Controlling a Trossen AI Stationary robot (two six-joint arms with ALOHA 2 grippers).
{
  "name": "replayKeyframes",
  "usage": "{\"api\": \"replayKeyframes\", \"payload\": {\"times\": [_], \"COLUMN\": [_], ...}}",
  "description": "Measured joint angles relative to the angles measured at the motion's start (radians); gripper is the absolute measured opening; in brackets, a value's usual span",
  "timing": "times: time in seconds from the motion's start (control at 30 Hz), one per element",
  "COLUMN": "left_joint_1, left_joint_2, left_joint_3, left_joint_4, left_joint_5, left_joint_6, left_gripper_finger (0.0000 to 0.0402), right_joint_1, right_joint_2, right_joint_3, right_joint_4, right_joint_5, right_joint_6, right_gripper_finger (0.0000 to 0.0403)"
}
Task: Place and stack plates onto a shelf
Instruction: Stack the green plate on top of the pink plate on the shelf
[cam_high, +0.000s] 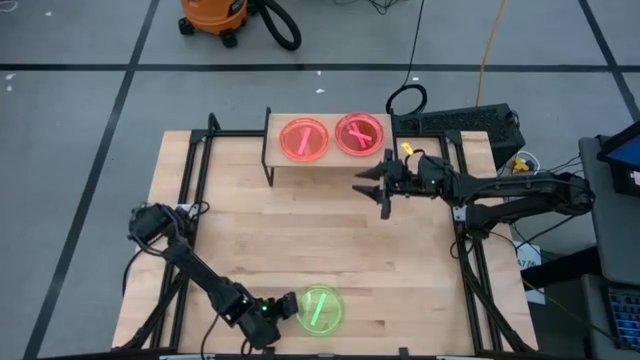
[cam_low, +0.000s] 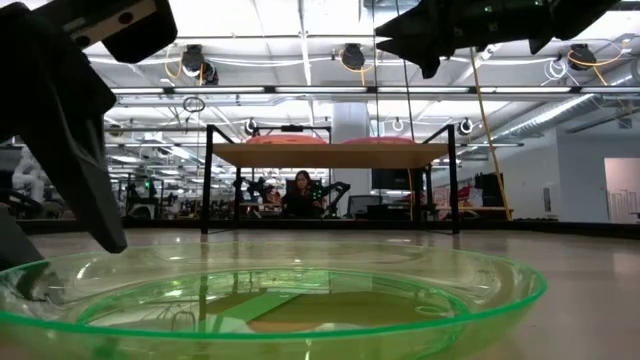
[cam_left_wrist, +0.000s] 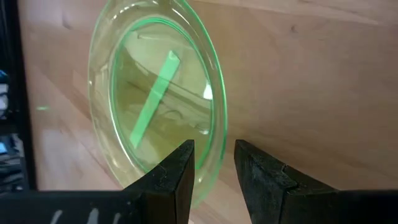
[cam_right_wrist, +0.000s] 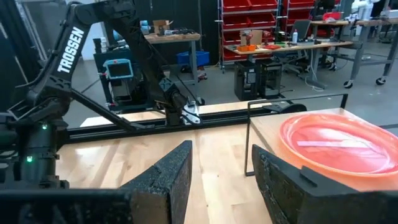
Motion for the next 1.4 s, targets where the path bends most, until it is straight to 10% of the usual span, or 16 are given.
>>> {"api": "replayKeyframes", "payload": {"times": [0.6,0.93,1.4], "left_joint_1": [0.107,0.197,0.766], "left_joint_2": [0.003,-0.236,-0.561], "left_joint_3": [0.001,0.0,0.001], "left_joint_4": [0.042,-0.186,-0.296], "left_joint_5": [0.014,-0.163,-0.18], "left_joint_6": [0.053,0.035,0.289], "left_gripper_finger": [0.0006,0.0003,0.0001], "right_joint_1": [0.016,0.027,0.067], "right_joint_2": [0.0,-0.09,-0.298], "right_joint_3": [0.0,0.0,-0.006], "right_joint_4": [-0.013,-0.127,-0.214], "right_joint_5": [-0.003,-0.004,-0.001], "right_joint_6": [0.017,0.011,-0.041], "right_gripper_finger": [0.0148,0.0148,0.0148]}}
